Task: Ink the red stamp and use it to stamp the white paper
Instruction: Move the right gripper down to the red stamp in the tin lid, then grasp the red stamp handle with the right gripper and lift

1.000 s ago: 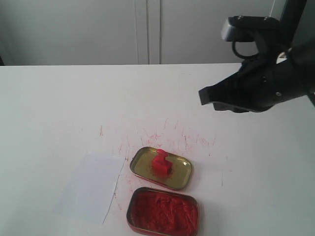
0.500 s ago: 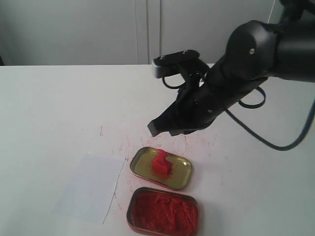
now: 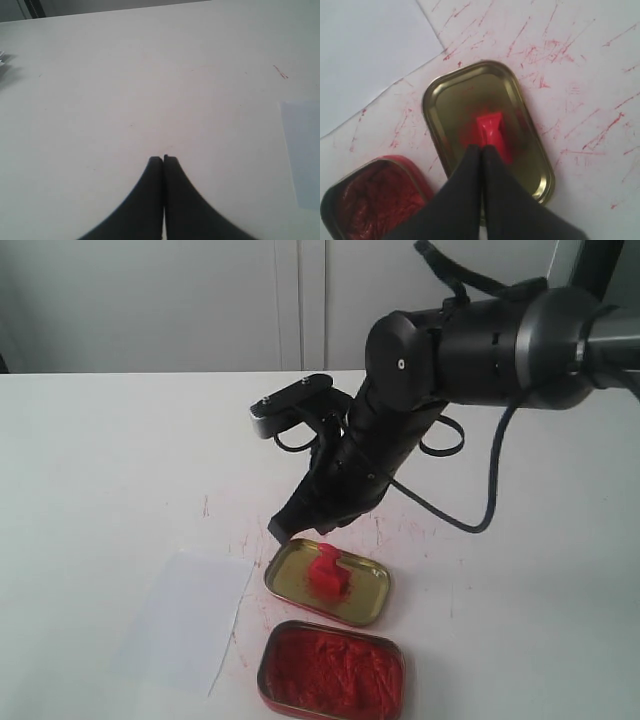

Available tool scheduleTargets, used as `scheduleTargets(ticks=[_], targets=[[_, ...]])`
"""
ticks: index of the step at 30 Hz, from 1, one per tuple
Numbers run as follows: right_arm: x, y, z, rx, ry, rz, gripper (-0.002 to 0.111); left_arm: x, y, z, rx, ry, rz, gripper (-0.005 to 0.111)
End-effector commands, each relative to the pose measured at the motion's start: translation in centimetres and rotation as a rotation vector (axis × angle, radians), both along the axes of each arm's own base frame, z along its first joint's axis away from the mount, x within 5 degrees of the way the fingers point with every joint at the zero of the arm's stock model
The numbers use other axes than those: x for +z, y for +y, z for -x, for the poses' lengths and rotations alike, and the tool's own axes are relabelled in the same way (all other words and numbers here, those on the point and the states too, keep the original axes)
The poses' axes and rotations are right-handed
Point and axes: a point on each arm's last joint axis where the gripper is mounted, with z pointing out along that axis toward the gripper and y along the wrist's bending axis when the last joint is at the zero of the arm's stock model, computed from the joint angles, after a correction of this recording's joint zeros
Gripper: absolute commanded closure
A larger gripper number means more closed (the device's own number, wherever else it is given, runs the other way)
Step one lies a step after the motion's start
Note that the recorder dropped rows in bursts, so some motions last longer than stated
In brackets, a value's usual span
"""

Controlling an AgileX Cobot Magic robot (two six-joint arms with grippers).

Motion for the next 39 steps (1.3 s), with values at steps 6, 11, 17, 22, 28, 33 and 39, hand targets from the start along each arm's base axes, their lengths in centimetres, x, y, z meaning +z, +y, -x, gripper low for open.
scheduleTargets(ticks=[6, 11, 17, 22, 28, 33, 39], targets=[[-1.8, 0.6, -1.2, 0.095, -0.008, 0.113, 0.073, -0.1, 0.0, 0.0, 0.0, 0.001, 0.009, 0.107], [-2.4, 0.6, -1.5, 0.119, -0.024, 0.143, 0.069, -0.1, 0.0, 0.0, 0.0, 0.001, 0.009, 0.107], [-4.4, 1.0, -1.8, 0.109, 0.016, 0.145, 0.069, -0.1, 0.0, 0.0, 0.0, 0.001, 0.009, 0.107], [-5.8, 1.2, -2.0, 0.108, 0.038, 0.156, 0.069, -0.1, 0.0, 0.0, 0.0, 0.001, 0.009, 0.107], [-5.8, 1.3, -2.1, 0.106, 0.025, 0.148, 0.072, -0.1, 0.0, 0.0, 0.0, 0.001, 0.009, 0.107], [-5.9, 1.2, -2.0, 0.108, 0.04, 0.157, 0.088, -0.1, 0.0, 0.0, 0.0, 0.001, 0.009, 0.107], [-5.9, 1.2, -2.0, 0.109, 0.042, 0.159, 0.107, -0.1, 0.0, 0.0, 0.0, 0.001, 0.009, 0.107]])
